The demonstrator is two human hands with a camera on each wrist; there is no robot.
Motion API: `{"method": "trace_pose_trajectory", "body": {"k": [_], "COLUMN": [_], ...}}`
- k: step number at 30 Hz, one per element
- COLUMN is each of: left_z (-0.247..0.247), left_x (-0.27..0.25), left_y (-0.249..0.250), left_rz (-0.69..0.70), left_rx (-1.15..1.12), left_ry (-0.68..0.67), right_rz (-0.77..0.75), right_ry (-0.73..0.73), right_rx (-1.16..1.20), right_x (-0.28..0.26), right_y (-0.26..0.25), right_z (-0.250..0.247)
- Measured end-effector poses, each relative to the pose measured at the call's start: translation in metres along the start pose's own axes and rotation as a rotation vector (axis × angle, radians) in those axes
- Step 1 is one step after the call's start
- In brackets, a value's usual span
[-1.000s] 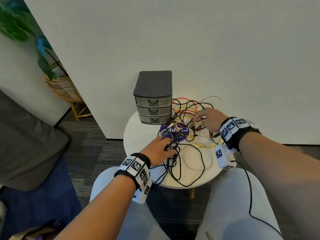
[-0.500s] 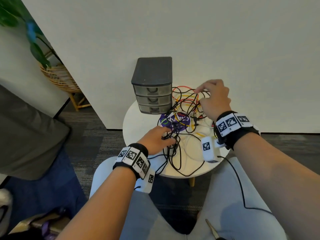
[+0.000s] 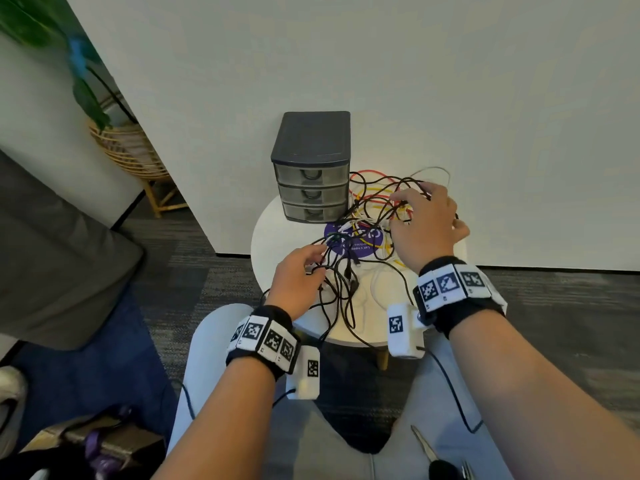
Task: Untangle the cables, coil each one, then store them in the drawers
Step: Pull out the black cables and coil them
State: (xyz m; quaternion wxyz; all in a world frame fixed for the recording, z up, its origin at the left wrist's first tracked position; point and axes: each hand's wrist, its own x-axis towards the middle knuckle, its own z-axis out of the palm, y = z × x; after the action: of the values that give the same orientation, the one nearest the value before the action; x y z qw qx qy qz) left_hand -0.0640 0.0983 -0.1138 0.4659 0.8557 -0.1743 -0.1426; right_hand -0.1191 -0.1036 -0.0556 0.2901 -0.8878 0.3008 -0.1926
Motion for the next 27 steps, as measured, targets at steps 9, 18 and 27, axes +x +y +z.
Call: {"method": "trace_pose_trajectory", "body": {"k": [9,18,27], "left_z": [-0.016,-0.033,-0.038], "left_x": [-0.004,-0.004,-0.01], "left_y": [0.023,0.036,0.044], "left_rz": [-0.023,0.004,0.005], "left_rx": [-0.224,-0.373,-0.443], "left_ry": [0.055,0.076,0.234], "right_rz": [-0.231,-0.275,-0.303], "right_ry": [0.041,-0.389,-0.607], "right_rx": [-0.2,-0.303,-0.254], "right_x": [-0.021,-0.025,-0.022], "right_y": [0.009,0.006,-0.004], "right_z": [0.0,0.025,0.049]}}
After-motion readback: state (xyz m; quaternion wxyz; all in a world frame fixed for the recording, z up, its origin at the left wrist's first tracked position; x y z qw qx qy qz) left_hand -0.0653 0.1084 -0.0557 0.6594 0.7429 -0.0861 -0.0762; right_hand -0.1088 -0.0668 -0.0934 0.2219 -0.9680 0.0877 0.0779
